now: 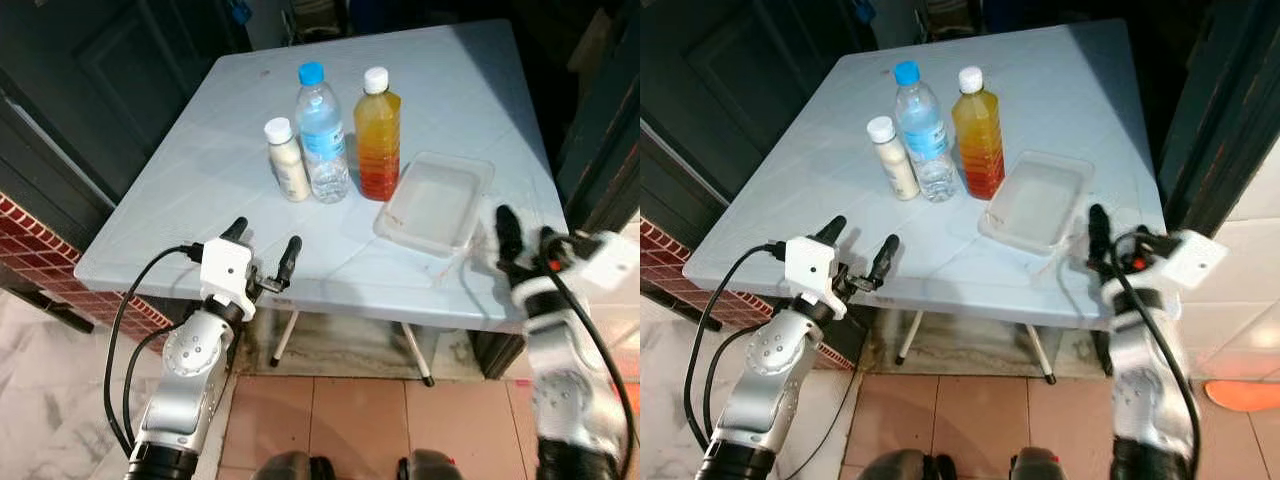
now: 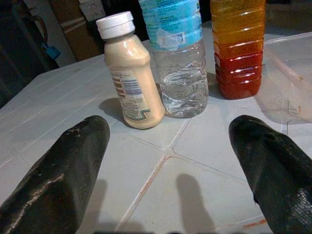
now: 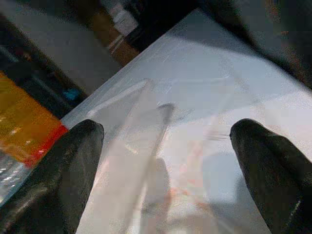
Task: Restocking fridge
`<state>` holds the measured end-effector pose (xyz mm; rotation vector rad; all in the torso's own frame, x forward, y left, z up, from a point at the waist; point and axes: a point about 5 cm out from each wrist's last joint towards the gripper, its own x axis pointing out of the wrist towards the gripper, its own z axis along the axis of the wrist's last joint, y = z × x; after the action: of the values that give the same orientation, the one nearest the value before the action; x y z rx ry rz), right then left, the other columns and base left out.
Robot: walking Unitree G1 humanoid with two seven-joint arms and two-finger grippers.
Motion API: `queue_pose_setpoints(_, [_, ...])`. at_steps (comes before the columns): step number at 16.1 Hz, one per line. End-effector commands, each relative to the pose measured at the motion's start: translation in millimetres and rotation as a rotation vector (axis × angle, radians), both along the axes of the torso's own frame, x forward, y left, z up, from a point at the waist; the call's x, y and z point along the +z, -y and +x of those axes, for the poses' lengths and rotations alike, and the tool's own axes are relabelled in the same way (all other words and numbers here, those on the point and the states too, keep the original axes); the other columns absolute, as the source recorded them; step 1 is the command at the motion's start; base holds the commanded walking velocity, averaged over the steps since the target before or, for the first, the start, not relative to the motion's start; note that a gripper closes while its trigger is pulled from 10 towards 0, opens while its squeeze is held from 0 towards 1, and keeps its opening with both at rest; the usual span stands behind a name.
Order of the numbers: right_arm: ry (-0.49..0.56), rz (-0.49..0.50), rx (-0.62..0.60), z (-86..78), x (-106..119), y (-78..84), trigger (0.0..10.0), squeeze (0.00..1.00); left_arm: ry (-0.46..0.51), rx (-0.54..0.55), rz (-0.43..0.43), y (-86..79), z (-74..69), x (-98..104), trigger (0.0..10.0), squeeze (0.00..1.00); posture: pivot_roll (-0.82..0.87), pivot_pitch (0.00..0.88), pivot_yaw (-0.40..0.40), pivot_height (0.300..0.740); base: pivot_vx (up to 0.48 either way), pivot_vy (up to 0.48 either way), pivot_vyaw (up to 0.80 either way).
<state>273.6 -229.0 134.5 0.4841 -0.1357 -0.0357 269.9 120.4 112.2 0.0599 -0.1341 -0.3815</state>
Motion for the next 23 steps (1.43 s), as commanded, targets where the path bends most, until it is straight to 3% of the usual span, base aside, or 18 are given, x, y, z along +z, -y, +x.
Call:
queue_pose_setpoints(1, [0.014, 0.030, 0.058, 7.0, 0.2, -13.3, 10.0, 0.00, 0.000, 0.017, 0.022, -8.0, 0.0, -0.8, 10.0, 0.00, -0.05, 0.082, 0.222, 0.740, 0.000, 0.000, 0.00])
queue_pose_setpoints(5, [0.023, 0.066, 0.112, 21.1, -0.4, -19.9, 10.0, 0.00, 0.003, 0.022, 0.024, -8.4, -1.5, 0.0, 10.0, 0.00, -0.03, 0.086, 0.214, 0.740, 0.000, 0.000, 0.00])
queue_pose_setpoints(6, [0.024, 0.079, 0.131, 23.9, -0.7, -22.0, 8.9, 0.00, 0.003, 0.023, 0.025, -8.5, -1.8, 0.0, 10.0, 0.00, -0.03, 0.086, 0.214, 0.740, 0.000, 0.000, 0.00])
queue_pose_setpoints(7, [0.023, 0.088, 0.145, 27.0, -2.3, -25.3, 3.1, 0.00, -0.009, 0.010, 0.001, -8.5, -2.9, -0.1, 10.0, 0.00, -0.03, 0.088, 0.209, 0.740, 0.000, 0.000, 0.00])
queue_pose_setpoints(8, [0.022, 0.095, 0.151, 27.4, -2.6, -26.6, 3.1, 0.00, -0.007, 0.010, 0.001, -8.8, -3.3, 0.4, 10.0, 0.00, -0.03, 0.088, 0.209, 0.740, 0.000, 0.000, 0.00])
queue_pose_setpoints(9, [0.016, 0.105, 0.165, 29.5, -5.1, -30.3, 0.0, 0.00, -0.005, 0.007, 0.005, -8.5, -3.6, 0.5, 10.0, 0.00, -0.03, 0.088, 0.209, 0.740, 0.000, 0.000, 0.00])
queue_pose_setpoints(14, [0.009, 0.149, 0.214, 34.4, -9.0, -42.3, 0.0, 0.00, -0.004, 0.010, 0.010, -8.6, -5.9, 0.8, 10.0, 0.00, -0.01, 0.094, 0.202, 0.740, 0.000, 0.000, 0.00])
queue_pose_setpoints(23, [-0.015, 0.228, 0.238, 35.3, -16.4, -44.5, 0.0, 0.00, -0.012, 0.009, 0.009, -7.5, -8.3, -0.3, 10.0, 0.00, -0.01, 0.100, 0.196, 0.740, 0.000, 0.000, 0.00])
